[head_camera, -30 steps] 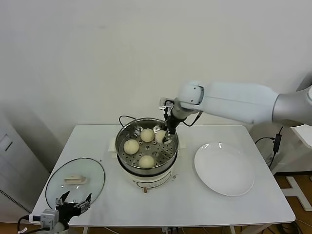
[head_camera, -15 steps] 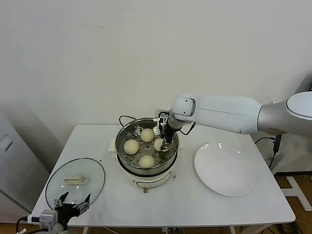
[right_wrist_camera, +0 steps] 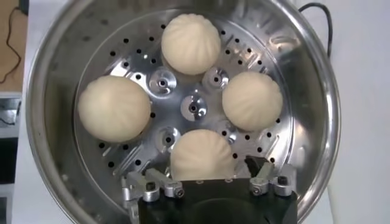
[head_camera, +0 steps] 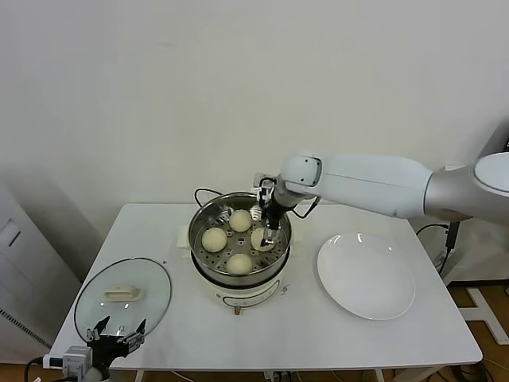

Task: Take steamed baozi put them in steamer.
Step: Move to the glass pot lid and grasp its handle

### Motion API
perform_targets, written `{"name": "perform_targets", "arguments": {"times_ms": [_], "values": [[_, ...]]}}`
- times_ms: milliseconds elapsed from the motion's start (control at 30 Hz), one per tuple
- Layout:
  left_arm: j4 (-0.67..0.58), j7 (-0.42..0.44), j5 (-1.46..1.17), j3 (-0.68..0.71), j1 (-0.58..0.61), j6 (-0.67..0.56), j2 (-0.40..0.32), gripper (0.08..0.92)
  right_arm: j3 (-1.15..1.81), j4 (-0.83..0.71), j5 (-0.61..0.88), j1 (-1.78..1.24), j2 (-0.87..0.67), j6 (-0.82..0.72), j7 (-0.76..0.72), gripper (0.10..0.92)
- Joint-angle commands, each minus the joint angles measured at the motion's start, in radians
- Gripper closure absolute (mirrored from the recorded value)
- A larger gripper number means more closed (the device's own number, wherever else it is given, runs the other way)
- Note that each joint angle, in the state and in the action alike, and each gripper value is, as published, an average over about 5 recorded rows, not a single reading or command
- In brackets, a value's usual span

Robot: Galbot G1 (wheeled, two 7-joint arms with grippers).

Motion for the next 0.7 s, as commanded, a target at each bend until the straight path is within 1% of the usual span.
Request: {"name": "perform_targets", "arguments": {"times_ms": [33, 133, 233, 367, 567, 700], "values": [[-0.009, -0.002, 0.01, -0.006, -0.008, 0.006, -0.013, 0.177, 0.188, 0.041, 0.07, -0.018, -0.238, 0.036, 0.014, 0.203], [-0.009, -0.006, 0.012, -0.009, -0.023, 0.011, -0.014, 0.177, 0.323, 0.077, 0.122, -0.1, -0.357, 0.078, 0.102, 0.203], [-0.008, -0.008, 0.018, -0.007, -0.039, 0.015, -0.016, 0.177, 0.52, 0.127, 0.155, -0.252, -0.479, 0.121, 0.2, 0.203], [-0.002, 0.005, 0.022, 0.001, -0.062, 0.002, -0.014, 0.177, 0.849, 0.193, 0.111, -0.558, -0.59, 0.185, 0.285, 0.203], [0.015, 0.03, 0.018, -0.004, -0.09, -0.045, 0.005, 0.177, 1.306, 0.291, 0.066, -1.048, -0.645, 0.36, 0.472, 0.203], [0.02, 0.049, 0.03, -0.009, -0.093, -0.084, 0.011, 0.177, 1.661, 0.348, 0.019, -1.401, -0.561, 0.445, 0.56, 0.203]]}}
